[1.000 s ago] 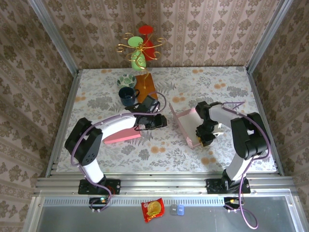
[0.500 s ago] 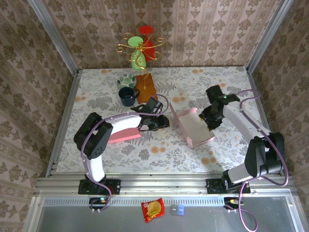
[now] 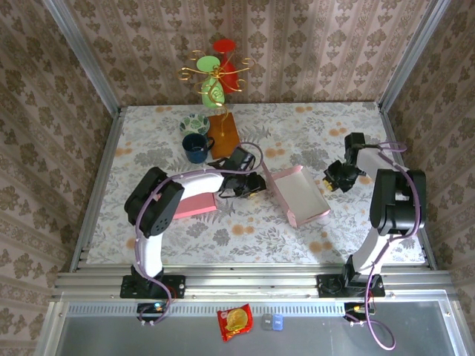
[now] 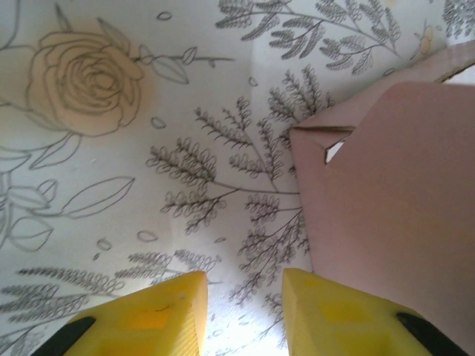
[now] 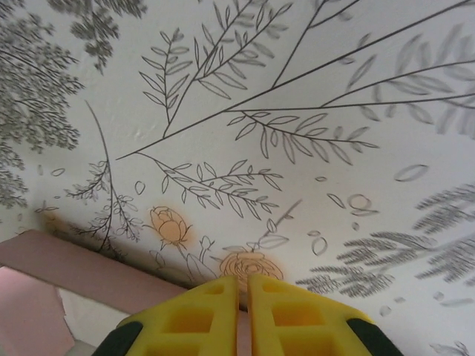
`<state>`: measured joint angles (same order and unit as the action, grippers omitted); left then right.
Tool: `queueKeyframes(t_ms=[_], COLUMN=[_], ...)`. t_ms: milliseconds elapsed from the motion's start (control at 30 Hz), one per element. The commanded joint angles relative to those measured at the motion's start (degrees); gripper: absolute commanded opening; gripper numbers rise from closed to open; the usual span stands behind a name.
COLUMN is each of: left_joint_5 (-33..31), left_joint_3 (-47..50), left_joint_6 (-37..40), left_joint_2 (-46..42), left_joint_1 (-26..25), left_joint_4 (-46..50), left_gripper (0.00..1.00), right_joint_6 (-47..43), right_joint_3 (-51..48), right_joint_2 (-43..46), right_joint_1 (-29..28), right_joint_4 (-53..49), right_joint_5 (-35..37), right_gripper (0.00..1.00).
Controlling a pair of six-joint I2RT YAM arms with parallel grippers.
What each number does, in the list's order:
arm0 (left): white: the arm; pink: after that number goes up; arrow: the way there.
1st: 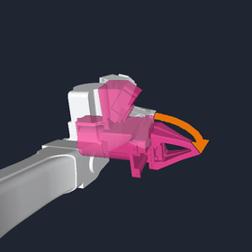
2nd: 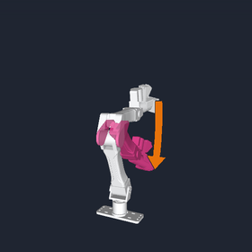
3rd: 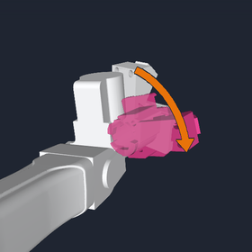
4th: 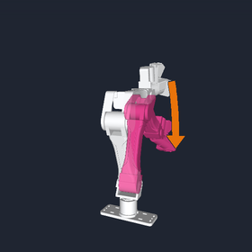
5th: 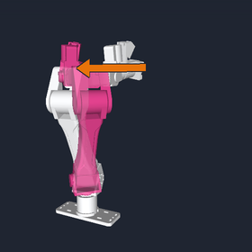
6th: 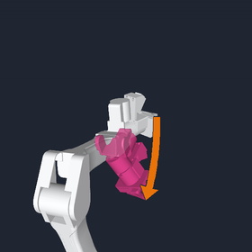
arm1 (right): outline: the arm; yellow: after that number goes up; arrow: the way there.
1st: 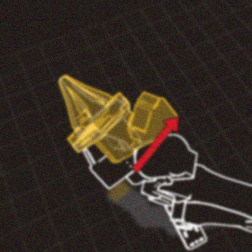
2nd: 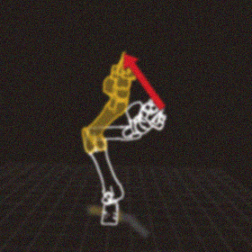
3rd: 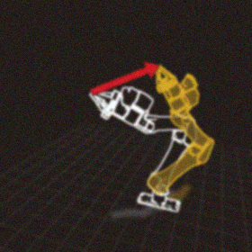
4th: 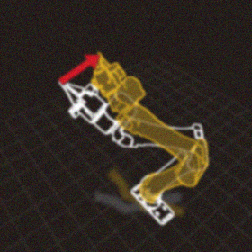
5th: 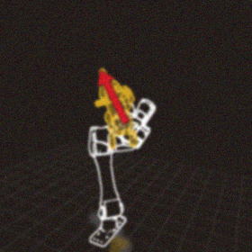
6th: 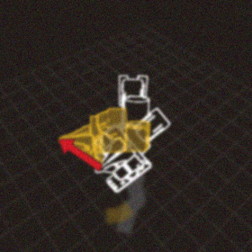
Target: Fold the paper box
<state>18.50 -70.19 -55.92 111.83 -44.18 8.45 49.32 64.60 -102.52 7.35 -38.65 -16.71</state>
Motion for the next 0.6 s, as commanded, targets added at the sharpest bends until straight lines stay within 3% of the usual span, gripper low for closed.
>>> queueKeyframes(t_ms=[0,567], left_joint_5=[1.34,3.00], left_joint_3=[-1.61,-2.57], left_joint_6=[-1.79,-4.62], left_joint_2=[1.17,4.40], left_joint_1=[-0.12,0.23], left_joint_4=[-1.45,-6.25], left_gripper=[0.33,0.30], right_joint_6=[-0.73,7.55], right_joint_3=[-1.38,-9.22], right_joint_2=[-1.68,0.80], right_joint_1=[0.03,-0.92], right_joint_4=[2.59,12.40], right_joint_5=[-4.83,-14.29], right_gripper=[0.14,0.14])
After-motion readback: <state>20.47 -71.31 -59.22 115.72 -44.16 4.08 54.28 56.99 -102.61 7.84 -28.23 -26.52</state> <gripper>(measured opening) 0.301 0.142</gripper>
